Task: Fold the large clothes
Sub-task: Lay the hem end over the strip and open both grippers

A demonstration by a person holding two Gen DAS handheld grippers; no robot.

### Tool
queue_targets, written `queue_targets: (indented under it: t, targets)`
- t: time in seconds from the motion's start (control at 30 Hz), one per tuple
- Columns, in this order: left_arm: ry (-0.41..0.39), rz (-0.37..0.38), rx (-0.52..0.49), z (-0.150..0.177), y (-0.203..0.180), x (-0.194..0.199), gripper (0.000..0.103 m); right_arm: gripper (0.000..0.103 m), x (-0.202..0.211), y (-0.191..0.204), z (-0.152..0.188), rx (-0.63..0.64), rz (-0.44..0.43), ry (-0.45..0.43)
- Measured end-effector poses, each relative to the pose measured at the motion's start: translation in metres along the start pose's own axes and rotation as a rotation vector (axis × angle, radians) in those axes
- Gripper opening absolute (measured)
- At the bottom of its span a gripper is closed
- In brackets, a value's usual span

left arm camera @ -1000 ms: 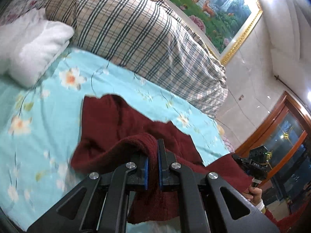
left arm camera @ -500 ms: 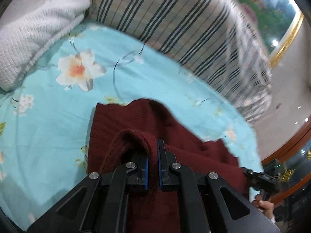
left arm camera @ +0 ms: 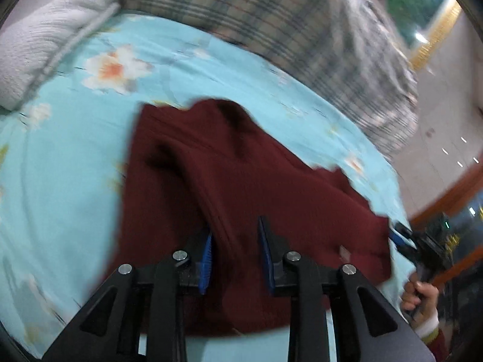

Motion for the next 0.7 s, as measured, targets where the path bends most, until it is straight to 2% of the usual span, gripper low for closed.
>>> queue_targets:
  t: [0.1, 0.17, 0.23, 0.3, 0.4, 0.43, 0.57, 0.63, 0.7]
  targets:
    - [0.076, 0.068, -0.061, 0.027, -0.038, -0.015, 0.026, 0.051, -0.007, 0.047, 0.030, 0.179, -0.075, 0.085]
    - [0.143, 0.102, -0.102, 0.038, -0.059, -0.035, 0.026, 0.051, -0.024, 0.076, 0.054, 0.317, -0.092, 0.168]
    - [0.210, 0.062, -0.152, 0.043, -0.068, -0.057, 0.028, 0.051, -0.043, 0.090, 0.069, 0.429, -0.042, 0.220]
    - [0.242, 0.034, -0.167, 0.041, -0.066, -0.073, 0.029, 0.051, -0.064, 0.093, 0.073, 0.503, 0.027, 0.257]
    - [0.230, 0.049, -0.129, 0.023, -0.058, -0.083, 0.025, 0.048, -0.081, 0.079, 0.047, 0.469, 0.065, 0.226]
    - [0.220, 0.044, -0.122, 0.013, -0.054, -0.083, 0.017, 0.048, -0.082, 0.074, 0.035, 0.440, 0.073, 0.203]
    - [0.145, 0.023, -0.110, -0.034, -0.040, -0.084, 0.016, 0.048, -0.082, 0.040, -0.024, 0.278, 0.129, 0.075]
    - [0.092, -0.026, -0.112, -0.059, -0.032, -0.084, 0.017, 0.049, -0.082, 0.024, -0.045, 0.222, 0.182, 0.031]
    - [0.037, -0.124, -0.125, -0.080, -0.016, -0.082, 0.025, 0.050, -0.084, 0.010, -0.058, 0.153, 0.200, 0.010]
Point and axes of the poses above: each gripper's, at about its wrist camera, not at the fingertips, and x roughly against the way its jaws point, y to its left, z to its underside, the point moved 8 cm from there along -x, roughly the way its jaws point, and after that the axes turned 4 degrees about z, right-handed, at the moved point
